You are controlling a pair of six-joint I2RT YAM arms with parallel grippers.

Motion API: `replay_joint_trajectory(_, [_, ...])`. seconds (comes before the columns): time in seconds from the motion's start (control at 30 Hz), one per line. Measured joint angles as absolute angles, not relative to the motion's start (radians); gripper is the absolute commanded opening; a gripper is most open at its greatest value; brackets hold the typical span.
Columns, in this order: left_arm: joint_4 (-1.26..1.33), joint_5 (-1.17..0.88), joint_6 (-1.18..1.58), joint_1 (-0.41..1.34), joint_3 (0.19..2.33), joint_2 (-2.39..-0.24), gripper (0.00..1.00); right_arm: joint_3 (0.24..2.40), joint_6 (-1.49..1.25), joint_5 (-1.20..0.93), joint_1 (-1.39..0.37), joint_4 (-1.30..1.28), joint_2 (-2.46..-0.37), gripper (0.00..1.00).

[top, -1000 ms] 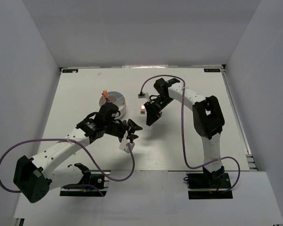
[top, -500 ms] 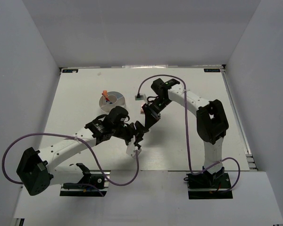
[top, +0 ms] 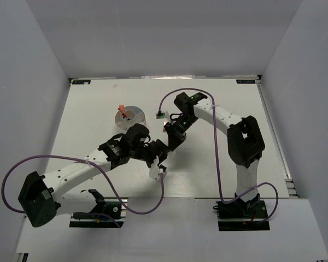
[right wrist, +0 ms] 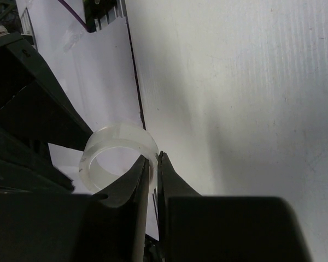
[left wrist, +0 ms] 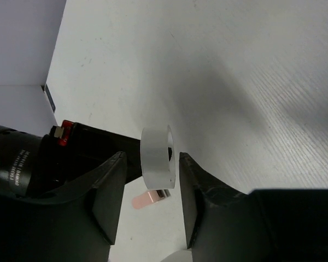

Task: Sort the stationery into containers
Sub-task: Pick up the stationery from the center of the board, then place the stationery in the storage box.

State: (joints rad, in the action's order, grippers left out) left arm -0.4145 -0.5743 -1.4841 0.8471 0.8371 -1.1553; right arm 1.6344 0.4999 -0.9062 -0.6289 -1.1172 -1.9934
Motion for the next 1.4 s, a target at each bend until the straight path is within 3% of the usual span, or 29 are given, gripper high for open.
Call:
replay_joint_trajectory(0.23, [-0.377, -0.540, -1.437, 0.849, 0.820, -1.171, 0.46, 1.634, 0.502, -0.877, -0.651, -1.104, -1.955, 0.00])
replay_joint_trajectory(0.3, [-0.373, -0.532, -1.427, 0.849, 0.818, -1.171, 0.42, 1.634, 0.503, -0.872, -0.657, -1.101, -1.945, 0.00])
replay_joint_trajectory(0.33, [-0.373, -0.530, -1.421, 0.849, 0.818, -1.171, 0.33, 1.634, 0.505, -0.869, -0.659, -1.100, -1.942, 0.00])
replay_joint_trajectory(0.43, [-0.373, -0.525, -1.393, 0.849, 0.817, -1.171, 0.18, 1.636, 0.506, -0.862, -0.663, -1.100, -1.942, 0.15])
replay_joint_trajectory(0.53, [-0.360, -0.520, -1.345, 0.849, 0.814, -1.163, 0.06, 1.649, 0.506, -0.862, -0.663, -1.103, -1.942, 0.39])
replay_joint_trajectory(0.6, [-0.353, -0.520, -1.305, 0.849, 0.797, -1.134, 0.02, 1.658, 0.510, -0.864, -0.663, -1.105, -1.942, 0.45])
replay_joint_trajectory(0.73, [-0.353, -0.524, -1.236, 0.849, 0.728, -1.016, 0.00, 1.694, 0.532, -0.868, -0.659, -1.134, -1.942, 0.54])
replay_joint_trajectory(0.9, [-0.398, -0.531, -1.098, 0.849, 0.721, -0.955, 0.00, 1.800, 0.553, -0.876, -0.645, -1.173, -1.946, 0.54])
replay_joint_trajectory(1.2, [-0.342, -0.496, -0.535, 0.847, 0.720, -0.928, 0.00, 1.892, 0.539, -0.827, -0.572, -1.172, -1.993, 0.53])
replay_joint_trajectory(1.4, [-0.268, -0.242, -0.047, 0.831, 0.721, -0.930, 0.00, 1.887, 0.530, -0.773, -0.501, -1.172, -2.008, 0.53])
